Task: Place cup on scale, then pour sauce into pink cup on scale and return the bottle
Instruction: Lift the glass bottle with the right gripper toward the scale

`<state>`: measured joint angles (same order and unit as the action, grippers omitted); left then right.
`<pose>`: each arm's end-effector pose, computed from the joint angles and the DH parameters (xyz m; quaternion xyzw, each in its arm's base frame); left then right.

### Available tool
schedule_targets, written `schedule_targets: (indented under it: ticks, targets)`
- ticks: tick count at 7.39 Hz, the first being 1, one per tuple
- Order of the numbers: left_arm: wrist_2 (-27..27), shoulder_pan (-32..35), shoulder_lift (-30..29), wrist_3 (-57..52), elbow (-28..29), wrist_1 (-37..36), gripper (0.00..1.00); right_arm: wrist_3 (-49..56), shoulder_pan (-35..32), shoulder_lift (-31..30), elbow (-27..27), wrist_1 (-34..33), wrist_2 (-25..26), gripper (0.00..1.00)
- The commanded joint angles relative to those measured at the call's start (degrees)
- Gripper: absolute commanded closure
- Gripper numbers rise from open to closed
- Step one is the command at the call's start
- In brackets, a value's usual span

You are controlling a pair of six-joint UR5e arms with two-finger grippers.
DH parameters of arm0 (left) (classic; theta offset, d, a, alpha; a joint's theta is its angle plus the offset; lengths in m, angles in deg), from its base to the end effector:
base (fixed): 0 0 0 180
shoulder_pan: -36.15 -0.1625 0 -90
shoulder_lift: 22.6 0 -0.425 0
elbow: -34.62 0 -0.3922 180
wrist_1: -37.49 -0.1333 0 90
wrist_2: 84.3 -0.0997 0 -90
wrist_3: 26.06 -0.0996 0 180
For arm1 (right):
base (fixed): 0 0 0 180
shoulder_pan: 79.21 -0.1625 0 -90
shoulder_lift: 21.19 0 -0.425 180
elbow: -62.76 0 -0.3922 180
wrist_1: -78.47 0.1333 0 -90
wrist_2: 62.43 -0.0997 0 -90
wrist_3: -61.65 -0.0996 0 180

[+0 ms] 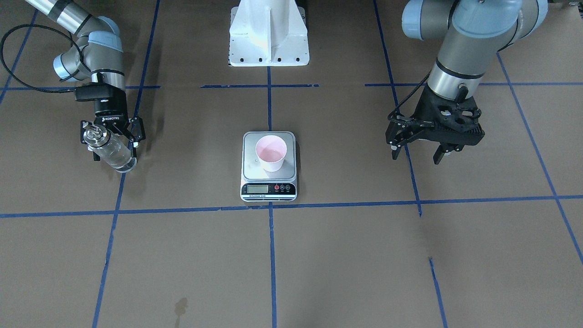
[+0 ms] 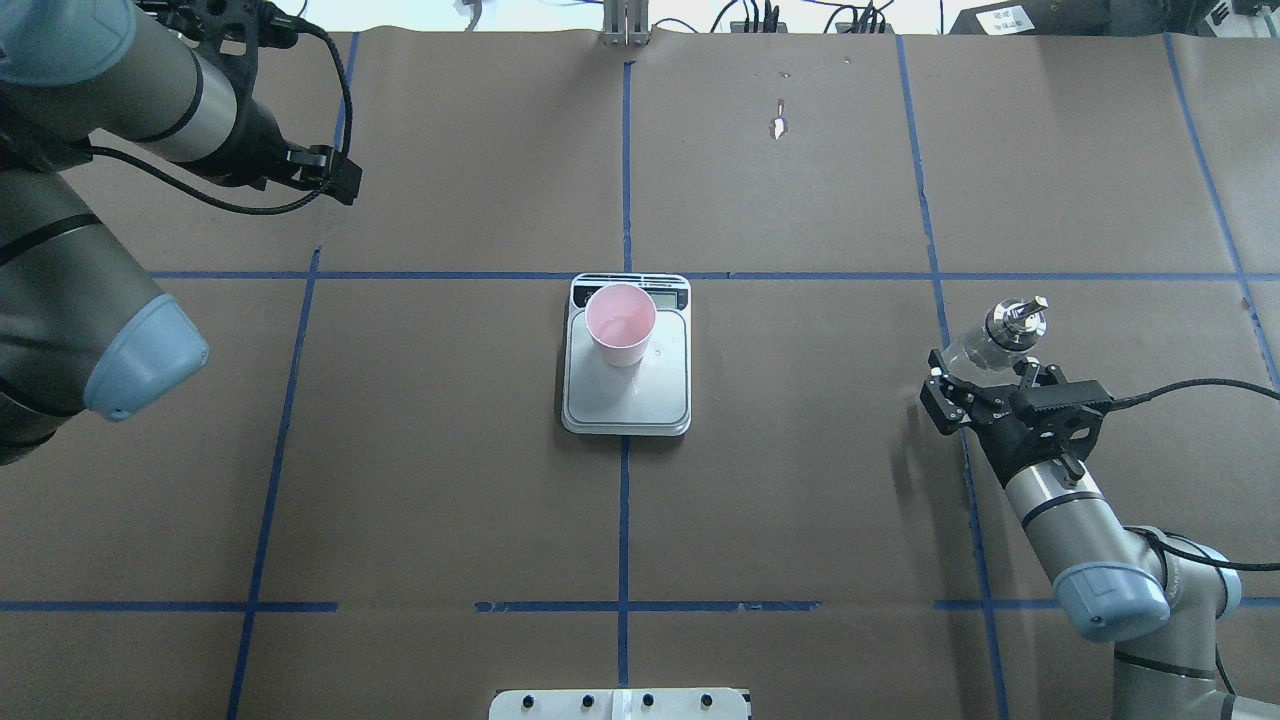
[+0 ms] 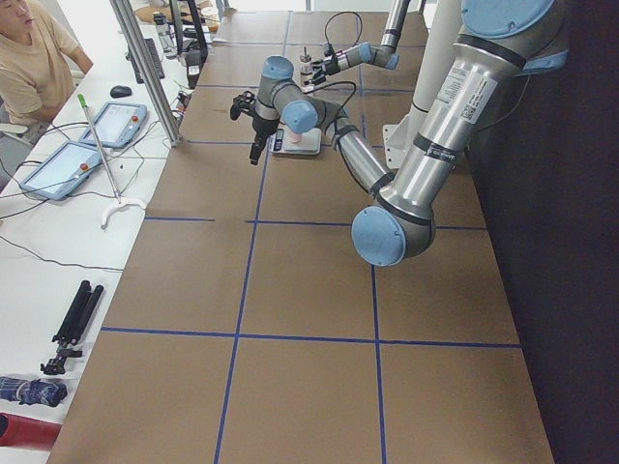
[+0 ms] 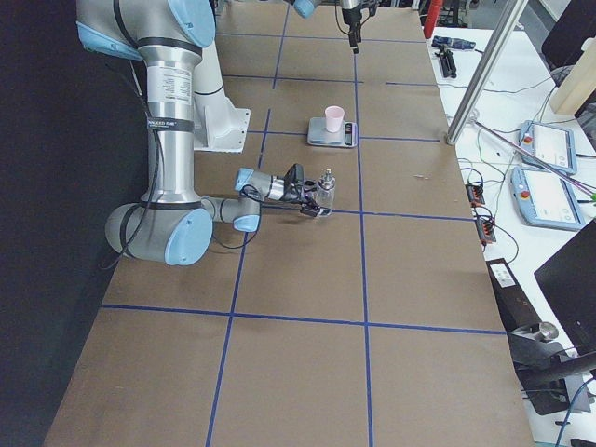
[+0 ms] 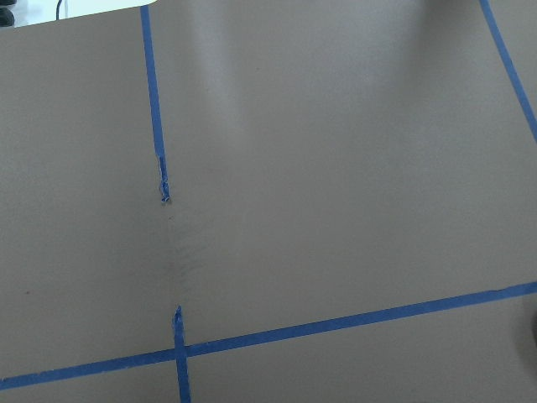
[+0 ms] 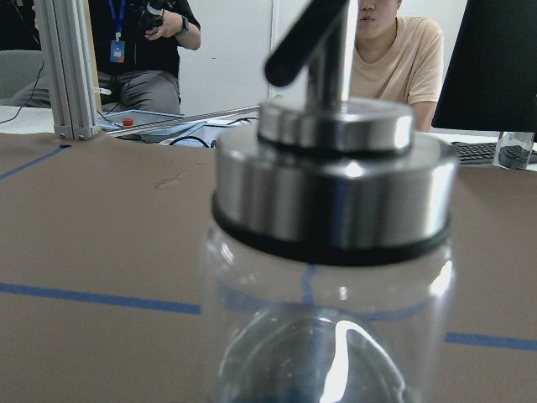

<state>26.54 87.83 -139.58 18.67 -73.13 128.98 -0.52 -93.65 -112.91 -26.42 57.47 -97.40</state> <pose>0.3000 -0.5374 0.2576 0.1787 0.3805 0.0203 0.9071 -0.4027 -0.3256 0.5361 0.5357 -0.3140 0.1650 0.7663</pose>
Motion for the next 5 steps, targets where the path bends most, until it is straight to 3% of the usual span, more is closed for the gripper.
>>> schedule_targets:
  ticks: [1,3,4,5]
  targets:
    - [-0.01,0.09,0.0,0.0,-0.09,0.0,0.09,-0.05,-0.15,0.14,0.06,0.09,-0.19,0.26]
    - [0.08,0.18,0.0,0.09,-0.53,-0.26,0.09,0.12,-0.24,0.14,-0.11,0.44,-0.62,0.83]
    - [0.08,0.26,0.0,0.09,-0.79,-0.26,0.09,0.73,-0.5,0.05,-0.55,0.53,-0.63,1.0]
    - [0.08,0.26,0.0,0.0,-0.71,-0.26,0.09,0.82,-1.29,0.14,-1.34,0.88,-0.63,1.0]
